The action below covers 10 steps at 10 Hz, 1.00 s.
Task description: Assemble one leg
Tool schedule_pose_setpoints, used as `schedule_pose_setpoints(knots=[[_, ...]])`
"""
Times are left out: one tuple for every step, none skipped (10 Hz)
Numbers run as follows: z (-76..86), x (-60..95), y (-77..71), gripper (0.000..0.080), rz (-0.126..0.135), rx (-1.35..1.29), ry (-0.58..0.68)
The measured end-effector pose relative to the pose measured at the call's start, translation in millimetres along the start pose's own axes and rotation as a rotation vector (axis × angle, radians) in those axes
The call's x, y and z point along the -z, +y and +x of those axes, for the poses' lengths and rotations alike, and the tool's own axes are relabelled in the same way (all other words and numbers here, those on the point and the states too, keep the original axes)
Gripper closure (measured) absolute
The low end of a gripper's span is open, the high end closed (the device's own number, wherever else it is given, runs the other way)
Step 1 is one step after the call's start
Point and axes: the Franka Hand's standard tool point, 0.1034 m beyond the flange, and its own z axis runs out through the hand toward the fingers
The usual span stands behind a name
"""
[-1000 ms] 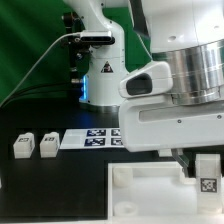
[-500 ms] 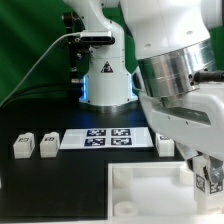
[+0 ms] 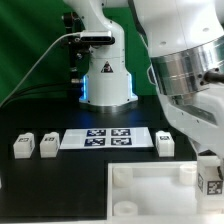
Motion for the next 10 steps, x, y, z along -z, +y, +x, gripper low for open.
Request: schedule_pose_setpoints(knots=[[2.3,0.3,1.5,0.0231,-0.014,0.219,0.011],[3.9,0.4,2.6,0.0166,-0.027,0.408,0.02],[1.9,-0.6,3.9,0.0166,-0.047,0.521,0.03],[2.8,-0.5,3.9,0.0152,-0.049,0.628,0.029],[3.8,-0.3,4.1,0.0151,-0.051,0.704,0.028],[5.1,-0.9,6.1,0.0151,-0.08,0.857,0.028],[7.6,-1.0,5.2,0.0151,-0.14,1.015,0.042],[7.9,0.8,0.1,0.0151,-0.189,1.201,0.054],[7.1,1.9,-2.3,0.0151,-0.202,1.252,0.045],[7.1,1.2,-1.9,0.0151,-0.195,1.23,0.044]])
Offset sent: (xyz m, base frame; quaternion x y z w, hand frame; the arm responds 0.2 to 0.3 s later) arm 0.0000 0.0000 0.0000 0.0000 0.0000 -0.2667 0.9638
